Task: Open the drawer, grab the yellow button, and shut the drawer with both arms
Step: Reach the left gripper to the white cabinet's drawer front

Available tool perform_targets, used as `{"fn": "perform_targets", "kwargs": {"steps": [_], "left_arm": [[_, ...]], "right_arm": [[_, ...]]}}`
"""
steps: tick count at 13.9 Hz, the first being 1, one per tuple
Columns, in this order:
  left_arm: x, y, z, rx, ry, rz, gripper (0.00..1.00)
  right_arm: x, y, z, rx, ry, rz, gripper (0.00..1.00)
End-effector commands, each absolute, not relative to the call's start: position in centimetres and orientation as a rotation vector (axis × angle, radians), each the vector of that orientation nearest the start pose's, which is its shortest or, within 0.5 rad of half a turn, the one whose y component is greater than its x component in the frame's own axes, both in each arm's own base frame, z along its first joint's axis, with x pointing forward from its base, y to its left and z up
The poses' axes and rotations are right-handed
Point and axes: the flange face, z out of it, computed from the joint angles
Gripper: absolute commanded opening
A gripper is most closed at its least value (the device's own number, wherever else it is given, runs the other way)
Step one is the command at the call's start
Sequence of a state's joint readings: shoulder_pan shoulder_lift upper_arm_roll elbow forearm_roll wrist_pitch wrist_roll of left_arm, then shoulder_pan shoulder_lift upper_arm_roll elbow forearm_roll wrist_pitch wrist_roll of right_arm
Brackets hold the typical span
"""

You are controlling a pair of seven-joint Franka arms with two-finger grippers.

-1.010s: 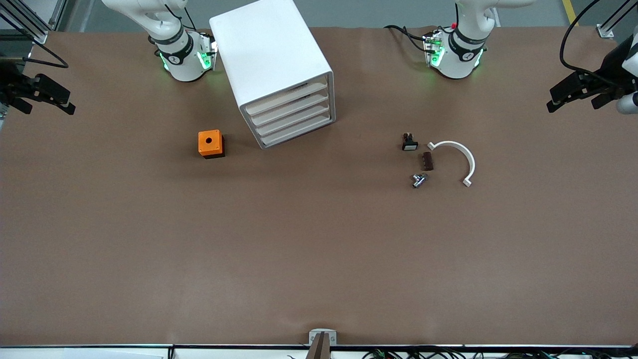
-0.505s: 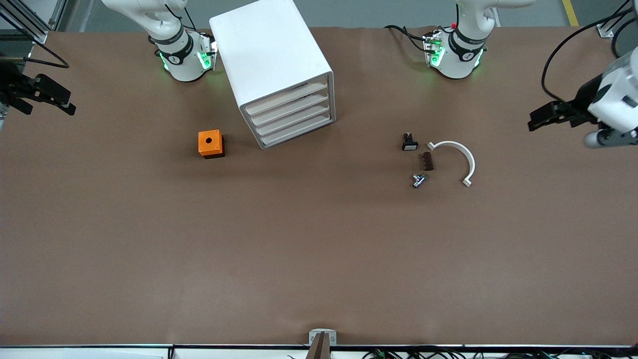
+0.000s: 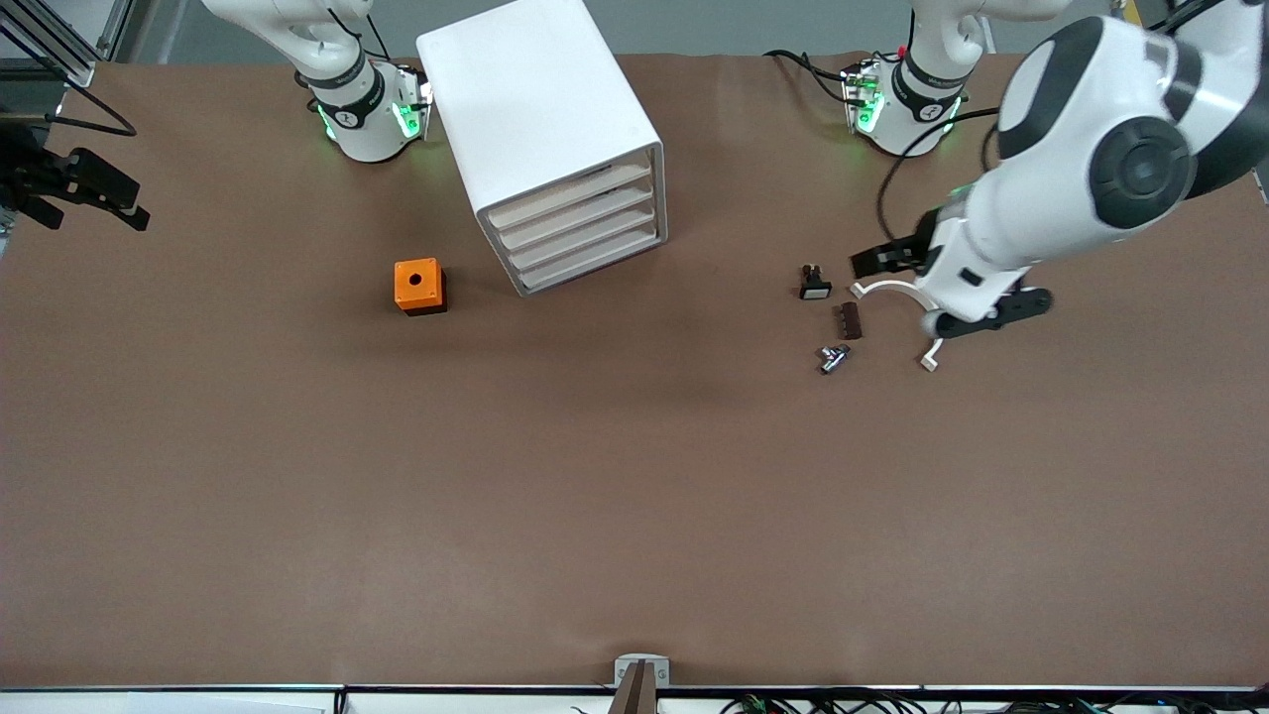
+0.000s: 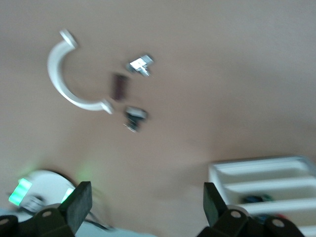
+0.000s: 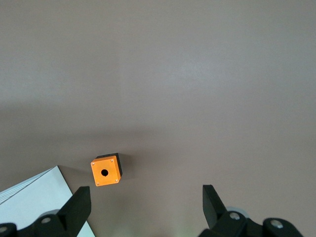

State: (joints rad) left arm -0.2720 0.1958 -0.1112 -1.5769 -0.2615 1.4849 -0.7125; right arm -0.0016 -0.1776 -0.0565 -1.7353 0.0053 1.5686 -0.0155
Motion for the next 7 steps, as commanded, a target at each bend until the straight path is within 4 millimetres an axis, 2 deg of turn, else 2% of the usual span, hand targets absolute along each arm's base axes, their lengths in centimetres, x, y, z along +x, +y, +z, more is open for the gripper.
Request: {"fn": "perform_targets", "kwargs": {"steps": [1, 2, 4, 6, 7], "left_arm": [[55.9, -29.4, 49.6, -3.061, -0.859, 0.853, 0.99], [56.4, -31.0, 48.7, -3.011, -0.977, 0.933, 0.99], [55.9, -34.4, 46.2, -2.853, -1.18, 1.135, 0.99], [55.6, -36.8, 44.2, -2.684, -1.34, 1.309, 0.99], [55.3, -38.1, 42.8, -2.531, -1.452, 1.37, 0.99]], "right_arm": [[49.1, -3.1, 64.5, -3.125, 0.063, -0.041, 1.0], [49.1, -3.1, 64.5, -3.126, 0.063, -0.041, 1.0], [49.1, -3.1, 64.5, -3.126, 0.063, -0.041, 1.0], [49.1, -3.1, 64.5, -3.126, 0.061, -0.041, 1.0], [49.1, -3.1, 64.5, -3.128, 0.049, -0.041, 1.0]]}}
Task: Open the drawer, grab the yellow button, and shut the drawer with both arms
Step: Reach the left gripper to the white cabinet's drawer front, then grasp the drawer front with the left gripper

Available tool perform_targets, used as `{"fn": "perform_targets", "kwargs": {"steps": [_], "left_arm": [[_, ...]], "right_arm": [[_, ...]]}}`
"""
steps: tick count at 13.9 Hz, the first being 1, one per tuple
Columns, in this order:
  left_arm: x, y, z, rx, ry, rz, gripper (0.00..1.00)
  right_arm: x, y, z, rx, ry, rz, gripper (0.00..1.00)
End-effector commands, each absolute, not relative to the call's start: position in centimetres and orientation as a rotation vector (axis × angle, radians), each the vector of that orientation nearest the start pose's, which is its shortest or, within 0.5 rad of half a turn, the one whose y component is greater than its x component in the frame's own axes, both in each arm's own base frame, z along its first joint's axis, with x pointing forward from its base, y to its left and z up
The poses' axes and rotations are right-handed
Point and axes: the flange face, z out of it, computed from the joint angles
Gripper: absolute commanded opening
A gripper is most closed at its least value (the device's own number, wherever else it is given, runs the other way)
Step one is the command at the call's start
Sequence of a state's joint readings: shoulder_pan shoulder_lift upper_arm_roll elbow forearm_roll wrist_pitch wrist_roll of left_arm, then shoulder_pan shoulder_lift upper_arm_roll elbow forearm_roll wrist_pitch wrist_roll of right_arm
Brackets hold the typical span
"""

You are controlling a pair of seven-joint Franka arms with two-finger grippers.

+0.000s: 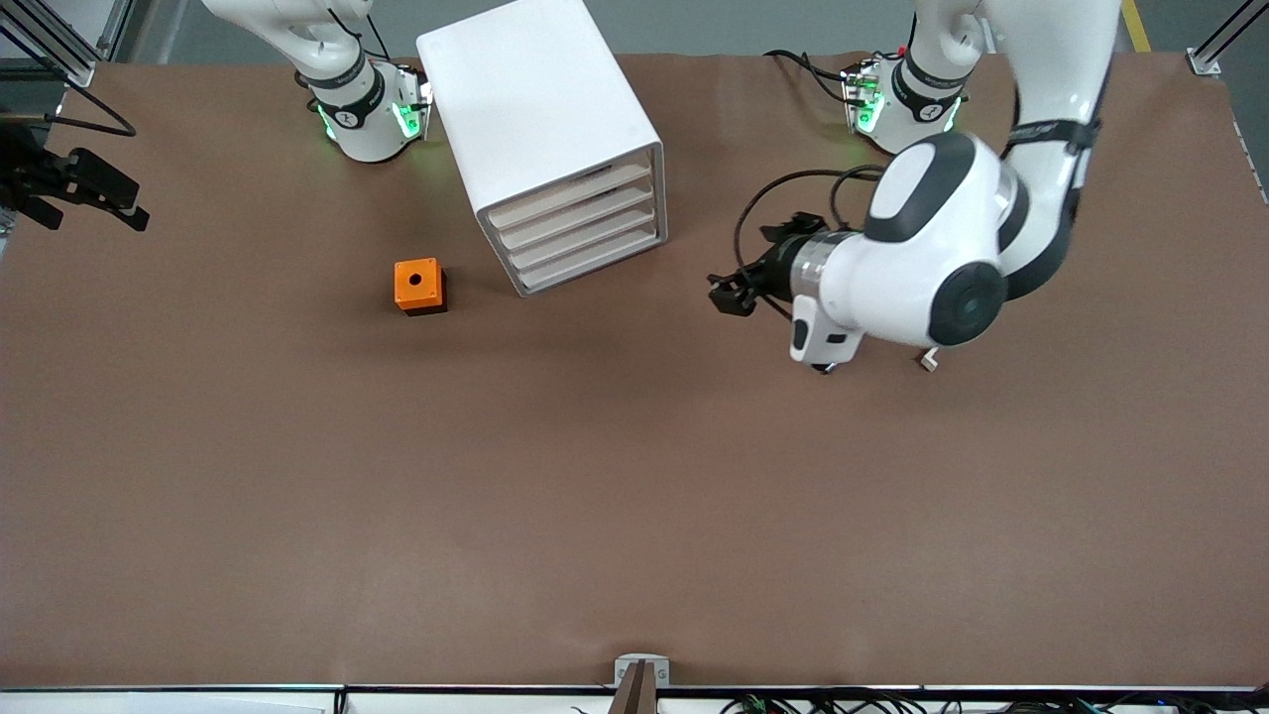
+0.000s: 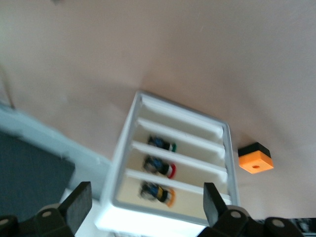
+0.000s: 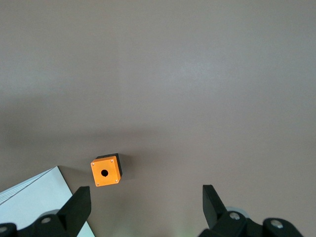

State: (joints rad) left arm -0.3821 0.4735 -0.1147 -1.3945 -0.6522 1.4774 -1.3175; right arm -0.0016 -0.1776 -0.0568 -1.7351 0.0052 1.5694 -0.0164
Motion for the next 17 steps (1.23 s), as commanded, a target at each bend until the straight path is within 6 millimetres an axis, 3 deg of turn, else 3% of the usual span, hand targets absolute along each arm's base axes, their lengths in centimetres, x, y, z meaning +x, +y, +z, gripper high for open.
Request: {"fn": "perform_targets", "kwargs": {"steps": [1, 4, 11, 13, 15, 17], "left_arm": [[54.5, -39.5, 41.8, -2.404, -1.524, 1.387, 0.99], [51.8, -43.2, 37.7, -1.921, -1.678, 1.415, 0.99], [50.1, -43.8, 32.0, -1.273, -1.637, 1.495, 0.97], [49.8, -43.4, 30.8, -1.18, -1.614, 1.476, 0.84], [49.4, -43.3, 29.6, -1.148, -1.601, 1.469, 0.63], [49.5, -43.1, 28.0, -1.11, -1.589, 1.487, 0.52]], "right_arm": [[49.1, -3.1, 64.5, -3.129, 0.032, -0.041, 1.0], [49.1, -3.2, 64.5, -3.129, 0.03, -0.039, 1.0], [49.0, -3.2, 64.4, -3.13, 0.029, -0.02, 1.0], [49.0, -3.3, 64.4, -3.13, 0.032, -0.024, 1.0], [49.0, -3.3, 64.4, -3.13, 0.032, -0.022, 1.0], [49.0, -3.3, 64.4, -3.131, 0.032, -0.024, 1.0]]}}
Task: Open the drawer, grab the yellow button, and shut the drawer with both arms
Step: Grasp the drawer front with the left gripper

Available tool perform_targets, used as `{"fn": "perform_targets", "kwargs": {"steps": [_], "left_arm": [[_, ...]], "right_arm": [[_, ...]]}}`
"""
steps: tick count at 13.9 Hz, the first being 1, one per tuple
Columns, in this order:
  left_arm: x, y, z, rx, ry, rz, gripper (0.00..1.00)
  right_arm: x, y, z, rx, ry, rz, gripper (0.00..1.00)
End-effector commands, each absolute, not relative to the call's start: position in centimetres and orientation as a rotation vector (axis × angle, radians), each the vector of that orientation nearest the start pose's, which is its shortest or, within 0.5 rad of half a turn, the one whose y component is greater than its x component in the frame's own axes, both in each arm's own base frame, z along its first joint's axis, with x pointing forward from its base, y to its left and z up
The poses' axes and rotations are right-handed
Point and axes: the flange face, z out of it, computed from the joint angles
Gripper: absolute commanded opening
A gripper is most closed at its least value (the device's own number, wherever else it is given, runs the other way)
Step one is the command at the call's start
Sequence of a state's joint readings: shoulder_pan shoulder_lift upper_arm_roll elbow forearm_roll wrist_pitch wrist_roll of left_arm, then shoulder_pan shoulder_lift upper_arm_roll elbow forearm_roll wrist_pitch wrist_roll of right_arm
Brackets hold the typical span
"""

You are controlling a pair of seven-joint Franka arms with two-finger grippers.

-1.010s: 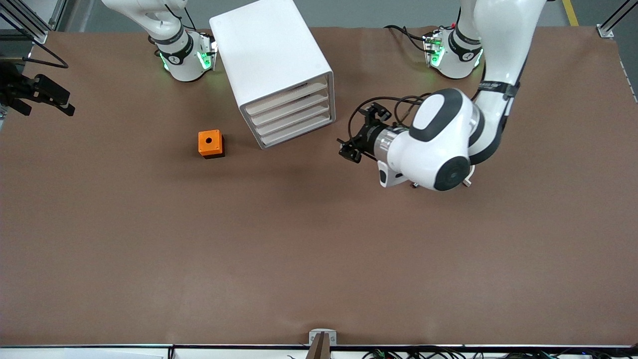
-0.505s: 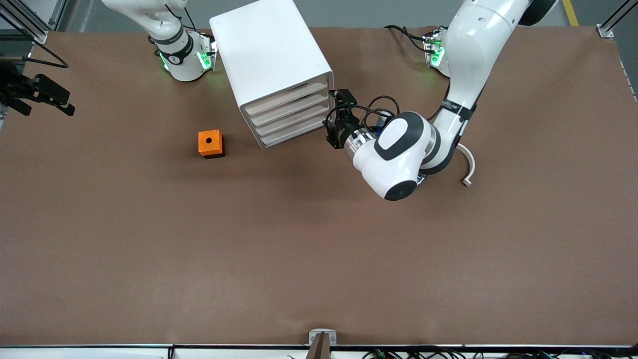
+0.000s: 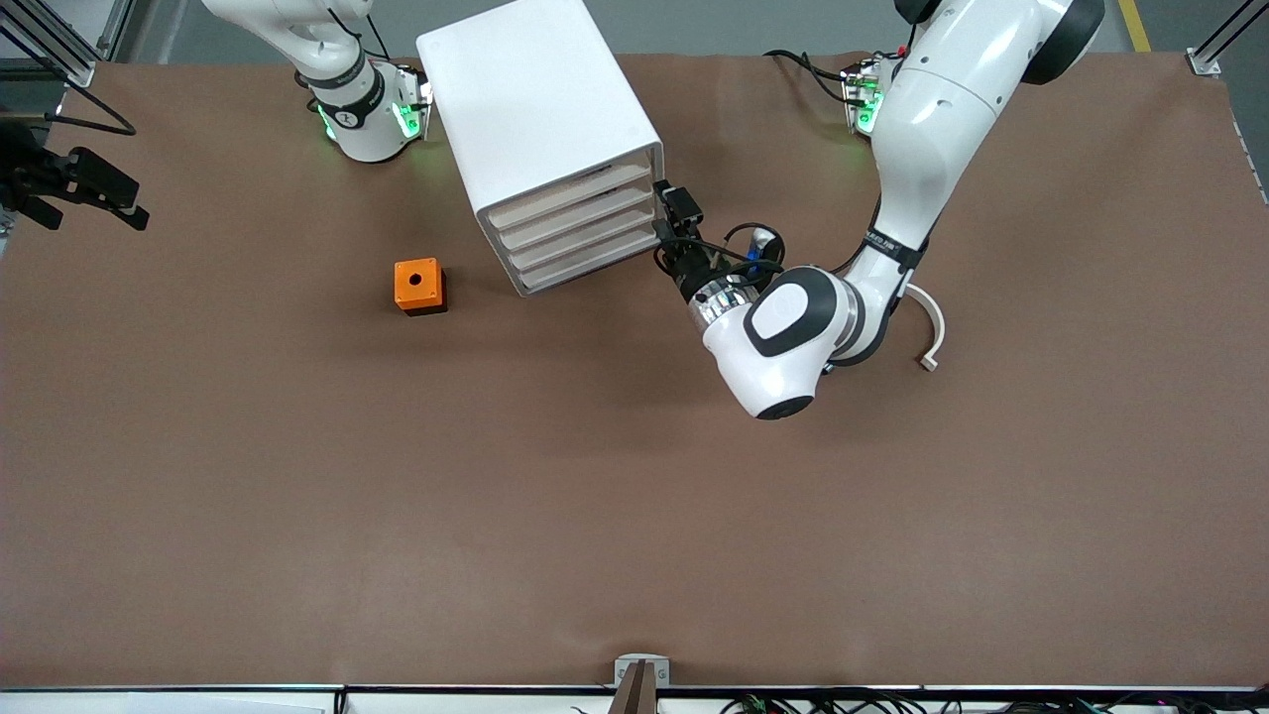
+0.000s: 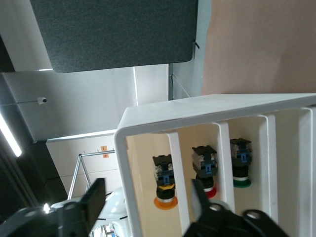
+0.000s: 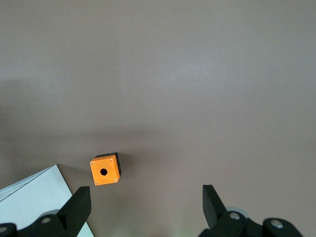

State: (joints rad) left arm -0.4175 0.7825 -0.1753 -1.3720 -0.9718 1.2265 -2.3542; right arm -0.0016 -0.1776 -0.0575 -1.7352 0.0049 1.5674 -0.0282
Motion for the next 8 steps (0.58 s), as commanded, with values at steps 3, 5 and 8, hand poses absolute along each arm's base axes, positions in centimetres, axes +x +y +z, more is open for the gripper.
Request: {"fn": "perform_targets", "kwargs": {"steps": [3, 5, 8], "left_arm": [[49.1, -43.4, 25.9, -1.079, -1.565, 1.502, 0.5], [48.6, -43.9, 25.1, -1.076, -1.548, 1.504, 0.5], [47.1, -45.6, 24.9, -1.093, -1.521, 1.49, 0.5]], "right_arm": [[49.1, -3.4, 64.9, -3.133, 0.037, -0.038, 1.0], [49.1, -3.5, 65.1, -3.133, 0.039, -0.043, 1.0], [49.3, -3.6, 65.4, -3.133, 0.047, -0.055, 1.0]]}}
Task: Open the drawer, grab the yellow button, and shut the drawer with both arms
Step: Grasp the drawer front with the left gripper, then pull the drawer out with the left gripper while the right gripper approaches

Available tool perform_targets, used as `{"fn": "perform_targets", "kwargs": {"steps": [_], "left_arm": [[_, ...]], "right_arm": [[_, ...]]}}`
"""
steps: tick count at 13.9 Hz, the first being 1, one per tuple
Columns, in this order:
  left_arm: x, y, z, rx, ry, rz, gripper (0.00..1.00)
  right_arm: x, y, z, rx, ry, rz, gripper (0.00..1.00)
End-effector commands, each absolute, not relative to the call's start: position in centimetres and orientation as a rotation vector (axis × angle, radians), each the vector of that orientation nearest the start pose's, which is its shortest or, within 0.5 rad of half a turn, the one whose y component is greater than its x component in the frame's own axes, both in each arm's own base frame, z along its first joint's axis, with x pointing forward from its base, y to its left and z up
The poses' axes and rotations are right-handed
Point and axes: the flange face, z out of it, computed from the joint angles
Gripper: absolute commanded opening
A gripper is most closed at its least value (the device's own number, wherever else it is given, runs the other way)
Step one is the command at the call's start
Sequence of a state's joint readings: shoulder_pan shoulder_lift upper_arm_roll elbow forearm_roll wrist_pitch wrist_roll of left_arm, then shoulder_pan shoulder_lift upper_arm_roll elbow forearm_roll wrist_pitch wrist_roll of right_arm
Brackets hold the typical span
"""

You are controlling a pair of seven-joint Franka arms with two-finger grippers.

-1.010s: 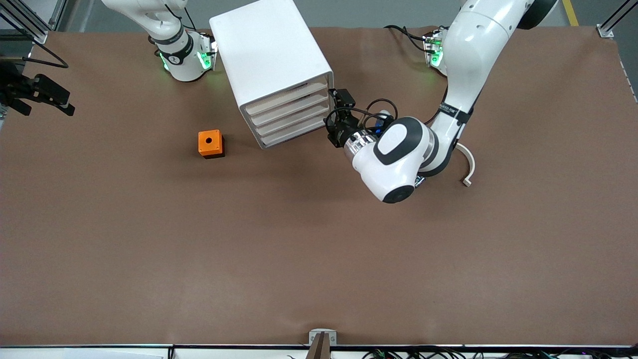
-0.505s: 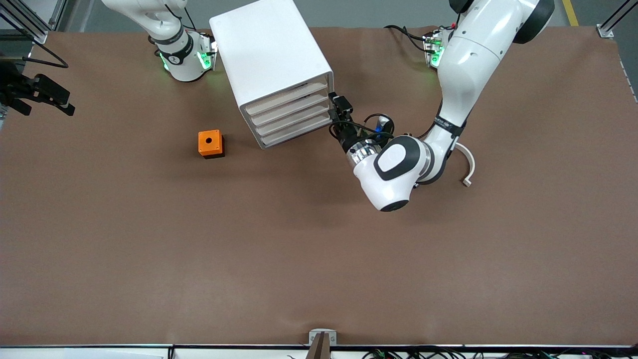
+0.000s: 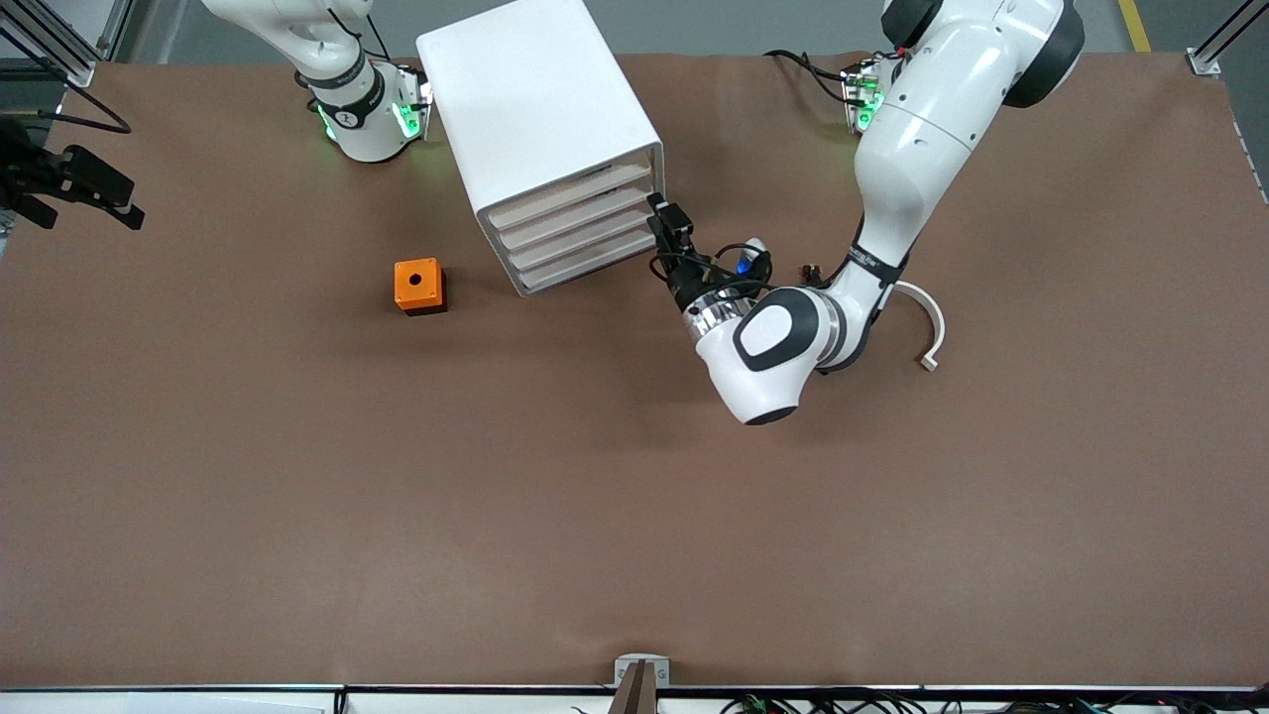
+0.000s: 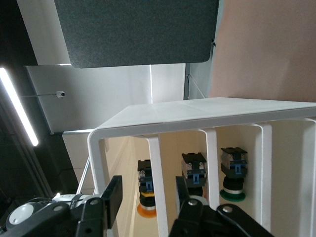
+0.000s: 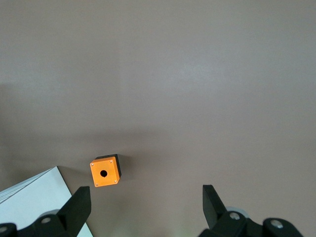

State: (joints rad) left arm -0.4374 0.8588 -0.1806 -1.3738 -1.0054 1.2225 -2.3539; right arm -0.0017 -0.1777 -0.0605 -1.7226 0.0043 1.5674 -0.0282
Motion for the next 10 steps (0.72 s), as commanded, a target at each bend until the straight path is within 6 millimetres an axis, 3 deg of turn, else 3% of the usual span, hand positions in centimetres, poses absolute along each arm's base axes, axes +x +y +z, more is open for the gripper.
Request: {"fn": "perform_targets", "kwargs": {"steps": [1, 4, 9, 10], "left_arm": [[46.4, -46.4, 25.0, -1.097, -1.507, 1.494, 0.5], [45.3, -47.7, 25.0, -1.111, -1.498, 1.479, 0.5], [42.8, -49.8, 24.1, -1.127, -1.469, 1.441, 0.5], [42.1, -50.3, 24.0, -1.13, -1.459, 1.431, 0.5]], "right_arm": [[49.4, -3.7, 65.5, -3.134, 0.049, -0.058, 1.0], [49.8, -3.9, 65.3, -3.134, 0.059, -0.051, 1.0], [52.4, -3.6, 61.4, -3.137, 0.035, 0.068, 1.0], [53.5, -3.8, 59.6, -3.135, 0.045, 0.12, 1.0]]}}
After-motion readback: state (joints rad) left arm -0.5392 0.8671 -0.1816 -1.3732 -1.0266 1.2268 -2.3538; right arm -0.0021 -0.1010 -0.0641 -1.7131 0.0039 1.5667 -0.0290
